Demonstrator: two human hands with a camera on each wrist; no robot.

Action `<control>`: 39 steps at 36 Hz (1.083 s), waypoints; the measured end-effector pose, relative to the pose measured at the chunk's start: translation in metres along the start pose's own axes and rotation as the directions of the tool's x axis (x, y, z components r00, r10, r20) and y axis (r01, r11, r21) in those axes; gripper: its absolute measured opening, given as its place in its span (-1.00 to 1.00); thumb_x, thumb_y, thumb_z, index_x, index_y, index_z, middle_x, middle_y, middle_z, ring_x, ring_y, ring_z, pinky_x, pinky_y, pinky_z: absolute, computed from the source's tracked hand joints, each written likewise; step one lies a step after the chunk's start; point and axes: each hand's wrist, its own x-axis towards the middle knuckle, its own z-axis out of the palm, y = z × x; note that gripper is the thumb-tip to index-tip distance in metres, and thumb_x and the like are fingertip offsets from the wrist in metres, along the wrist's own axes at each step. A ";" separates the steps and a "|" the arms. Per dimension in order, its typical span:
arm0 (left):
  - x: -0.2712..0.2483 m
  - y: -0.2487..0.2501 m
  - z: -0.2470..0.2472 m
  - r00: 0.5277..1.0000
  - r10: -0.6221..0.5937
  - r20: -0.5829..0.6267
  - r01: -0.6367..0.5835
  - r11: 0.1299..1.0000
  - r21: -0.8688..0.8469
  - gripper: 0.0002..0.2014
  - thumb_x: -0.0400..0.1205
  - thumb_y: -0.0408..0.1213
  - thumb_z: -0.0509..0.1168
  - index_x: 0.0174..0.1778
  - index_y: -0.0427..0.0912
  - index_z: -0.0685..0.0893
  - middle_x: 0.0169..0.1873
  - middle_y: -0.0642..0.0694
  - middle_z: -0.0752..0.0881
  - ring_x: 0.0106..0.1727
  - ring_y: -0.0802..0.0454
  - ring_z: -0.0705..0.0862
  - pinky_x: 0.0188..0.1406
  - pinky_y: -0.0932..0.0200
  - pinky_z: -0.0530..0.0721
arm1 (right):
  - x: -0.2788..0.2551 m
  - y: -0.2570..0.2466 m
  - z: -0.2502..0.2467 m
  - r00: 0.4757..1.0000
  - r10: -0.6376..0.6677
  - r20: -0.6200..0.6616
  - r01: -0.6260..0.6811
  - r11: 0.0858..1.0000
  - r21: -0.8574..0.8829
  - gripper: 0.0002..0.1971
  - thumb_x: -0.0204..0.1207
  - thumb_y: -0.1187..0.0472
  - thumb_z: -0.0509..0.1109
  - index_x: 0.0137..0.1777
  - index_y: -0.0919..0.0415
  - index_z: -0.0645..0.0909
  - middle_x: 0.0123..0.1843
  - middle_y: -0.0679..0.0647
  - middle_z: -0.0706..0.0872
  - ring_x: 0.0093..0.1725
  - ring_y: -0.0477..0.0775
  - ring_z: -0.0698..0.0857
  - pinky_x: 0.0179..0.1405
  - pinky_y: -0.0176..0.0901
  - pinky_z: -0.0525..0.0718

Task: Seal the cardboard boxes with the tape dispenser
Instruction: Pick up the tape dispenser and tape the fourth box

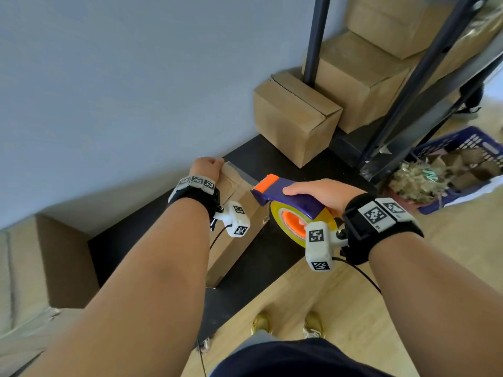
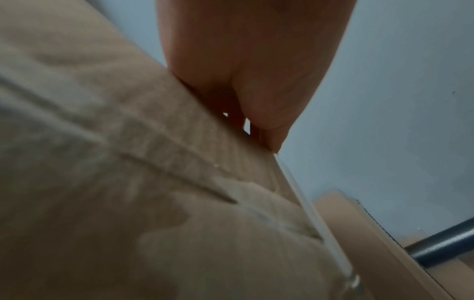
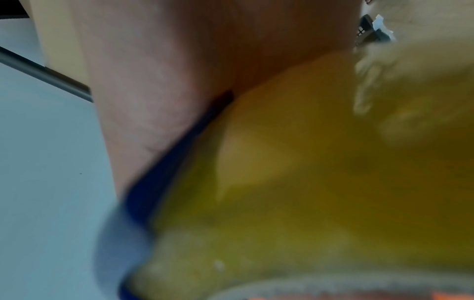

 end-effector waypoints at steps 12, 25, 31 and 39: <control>-0.013 0.007 0.002 0.999 -0.032 -0.029 0.036 0.984 0.174 -0.67 0.75 -0.29 0.04 0.38 -0.33 0.47 0.19 -0.37 0.61 0.21 -0.33 0.61 0.14 -0.11 0.57 | 0.000 0.001 -0.002 1.000 -0.003 0.000 0.003 1.000 -0.004 -0.44 0.34 -0.28 0.53 0.15 0.14 0.71 -0.03 0.15 0.86 0.04 0.16 0.82 0.26 0.11 0.69; -0.046 0.001 0.023 0.922 0.316 -0.224 -0.251 0.928 0.274 -0.77 0.64 -0.21 0.21 0.08 -0.11 0.75 0.11 -0.11 0.58 0.22 -0.09 0.48 0.13 0.06 0.47 | -0.003 -0.001 0.001 0.996 -0.055 -0.065 0.054 0.998 -0.007 -0.53 0.38 -0.19 0.55 0.09 0.17 0.67 0.00 0.17 0.81 0.03 0.15 0.78 0.25 0.07 0.67; -0.065 -0.002 0.033 0.933 0.282 -0.224 -0.219 0.938 0.270 -0.74 0.58 -0.09 0.30 0.14 -0.08 0.66 0.15 -0.04 0.59 0.24 -0.04 0.47 0.12 0.15 0.40 | -0.005 -0.001 0.003 0.992 -0.096 -0.076 0.096 0.995 -0.002 -0.58 0.39 -0.14 0.56 0.03 0.18 0.66 0.00 0.16 0.79 0.00 0.12 0.76 0.07 -0.05 0.65; -0.086 0.000 0.042 0.934 0.274 -0.228 -0.219 0.945 0.242 -0.78 0.68 -0.09 0.23 0.17 -0.11 0.54 0.16 -0.09 0.64 0.16 -0.10 0.62 0.00 0.17 0.44 | -0.003 0.012 0.003 0.992 -0.122 -0.042 0.122 0.992 -0.017 -0.40 0.33 -0.25 0.55 0.17 0.23 0.67 0.07 0.21 0.79 0.06 0.20 0.78 0.30 0.15 0.67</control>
